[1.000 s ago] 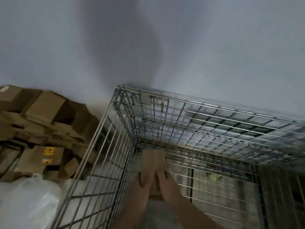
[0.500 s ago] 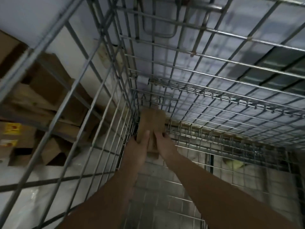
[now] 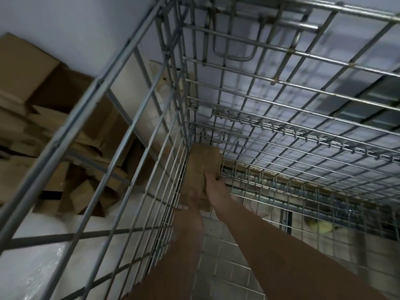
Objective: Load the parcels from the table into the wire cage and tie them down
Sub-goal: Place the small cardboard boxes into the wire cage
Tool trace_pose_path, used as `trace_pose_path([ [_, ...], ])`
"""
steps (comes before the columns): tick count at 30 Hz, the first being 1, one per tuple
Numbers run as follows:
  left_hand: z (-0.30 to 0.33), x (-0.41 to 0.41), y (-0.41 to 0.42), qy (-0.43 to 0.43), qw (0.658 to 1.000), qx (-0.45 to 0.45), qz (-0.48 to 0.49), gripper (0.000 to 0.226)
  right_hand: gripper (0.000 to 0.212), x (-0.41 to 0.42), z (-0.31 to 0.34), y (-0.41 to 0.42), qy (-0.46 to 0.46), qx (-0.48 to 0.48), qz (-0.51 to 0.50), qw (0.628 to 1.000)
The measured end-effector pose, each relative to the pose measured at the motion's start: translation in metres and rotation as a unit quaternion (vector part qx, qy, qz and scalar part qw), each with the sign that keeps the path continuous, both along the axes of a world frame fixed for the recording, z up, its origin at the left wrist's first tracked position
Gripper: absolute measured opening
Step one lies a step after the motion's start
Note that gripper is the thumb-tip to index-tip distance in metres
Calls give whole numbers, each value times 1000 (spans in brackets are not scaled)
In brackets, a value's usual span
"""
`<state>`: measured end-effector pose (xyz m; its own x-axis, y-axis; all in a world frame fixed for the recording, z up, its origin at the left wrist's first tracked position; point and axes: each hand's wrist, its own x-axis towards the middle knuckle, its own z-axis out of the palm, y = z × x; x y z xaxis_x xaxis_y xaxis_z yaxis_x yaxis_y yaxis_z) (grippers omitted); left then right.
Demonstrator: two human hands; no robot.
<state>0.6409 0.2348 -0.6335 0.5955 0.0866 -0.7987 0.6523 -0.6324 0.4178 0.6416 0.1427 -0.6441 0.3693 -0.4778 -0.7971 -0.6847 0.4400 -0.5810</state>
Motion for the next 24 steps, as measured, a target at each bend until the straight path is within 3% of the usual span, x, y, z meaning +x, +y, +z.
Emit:
trace_pose_path([
  [4,-2,19,-18,50,996,-68,35,69,90,5,-2,-8,-1,32,25,999],
  [11,-4,13,-20,69,980,-141,119,69,96,-5,2,-23,-14,13,95,995],
  [16,18,5,-7,74,982,-130,115,62,98,-30,32,-30,1,-44,159,986],
  [18,37,-3,1,70,992,-98,43,57,97,-50,59,-36,19,-81,247,965],
  [20,66,-10,15,53,992,-63,-98,50,93,-69,99,-43,43,-100,353,929],
  [22,111,-14,28,43,958,-45,-280,34,86,-86,149,-55,70,-118,470,872],
  [24,179,-14,26,38,917,-38,-396,24,71,-101,207,-68,106,-159,557,808],
])
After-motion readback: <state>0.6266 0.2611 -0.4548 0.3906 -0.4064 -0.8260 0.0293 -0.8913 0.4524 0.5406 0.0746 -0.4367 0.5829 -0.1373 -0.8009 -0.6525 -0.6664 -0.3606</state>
